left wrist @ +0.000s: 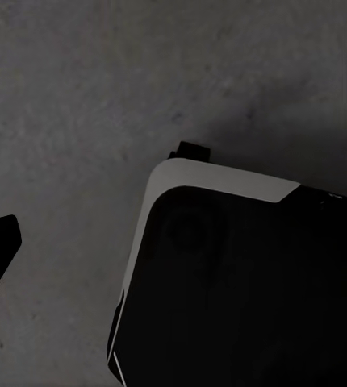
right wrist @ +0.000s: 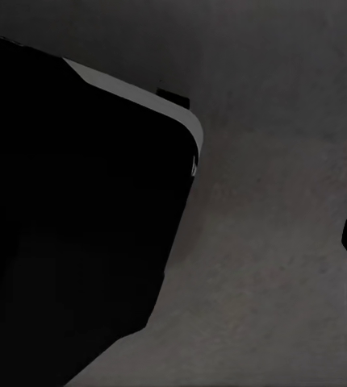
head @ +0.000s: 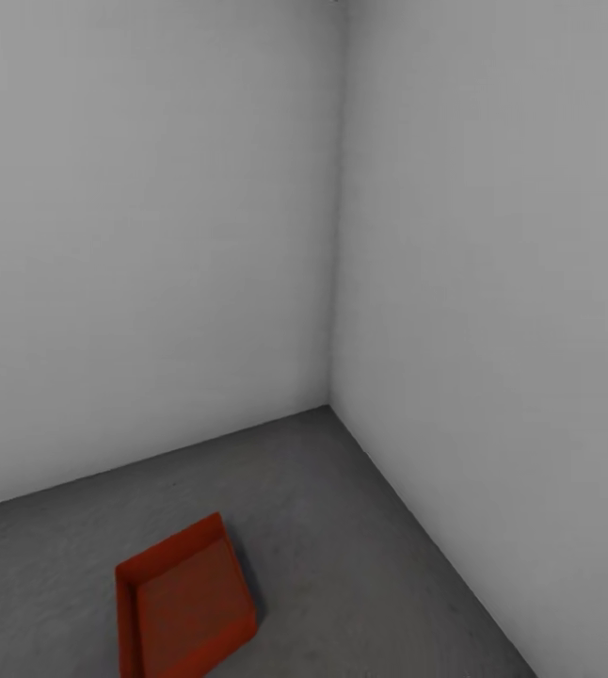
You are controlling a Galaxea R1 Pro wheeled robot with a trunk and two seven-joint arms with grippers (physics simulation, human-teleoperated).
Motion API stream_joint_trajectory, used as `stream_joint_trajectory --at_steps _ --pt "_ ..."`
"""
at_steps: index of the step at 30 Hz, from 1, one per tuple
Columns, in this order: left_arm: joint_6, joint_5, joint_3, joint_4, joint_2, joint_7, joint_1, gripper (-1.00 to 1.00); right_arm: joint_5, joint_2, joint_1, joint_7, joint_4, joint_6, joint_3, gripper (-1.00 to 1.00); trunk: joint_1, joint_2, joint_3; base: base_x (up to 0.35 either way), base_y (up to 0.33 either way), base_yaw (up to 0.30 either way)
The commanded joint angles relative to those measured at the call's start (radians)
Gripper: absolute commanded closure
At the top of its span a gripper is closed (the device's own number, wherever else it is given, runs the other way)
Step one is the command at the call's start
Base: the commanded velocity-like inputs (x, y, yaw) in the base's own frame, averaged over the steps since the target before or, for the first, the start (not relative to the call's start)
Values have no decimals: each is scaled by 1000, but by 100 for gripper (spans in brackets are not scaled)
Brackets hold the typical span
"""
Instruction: Move the two storage containers from the living room to the garage. In the garage, place one container on the floor and stack the other container on top of it (either order is fine).
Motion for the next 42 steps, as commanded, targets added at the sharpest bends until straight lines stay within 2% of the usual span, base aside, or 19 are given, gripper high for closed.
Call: stream_joint_trajectory --at_steps 1,12,20,42 --pt "-4 4 2 0 0 2 0 -100 3 1 -1 -6 3 -3 8 -100 0 -1 -1 0 0 -273" --pt "-5 4 1 0 0 2 0 -100 3 1 -1 -6 4 0 8 -100 0 -1 7 0 0 -271" --pt "-4 4 1 0 0 2 0 -100 4 3 -1 -6 4 6 8 -100 0 -1 7 0 0 -114" --pt "-5 6 1 0 1 2 0 -100 3 2 -1 -6 4 6 8 -100 0 -1 7 0 0 -291"
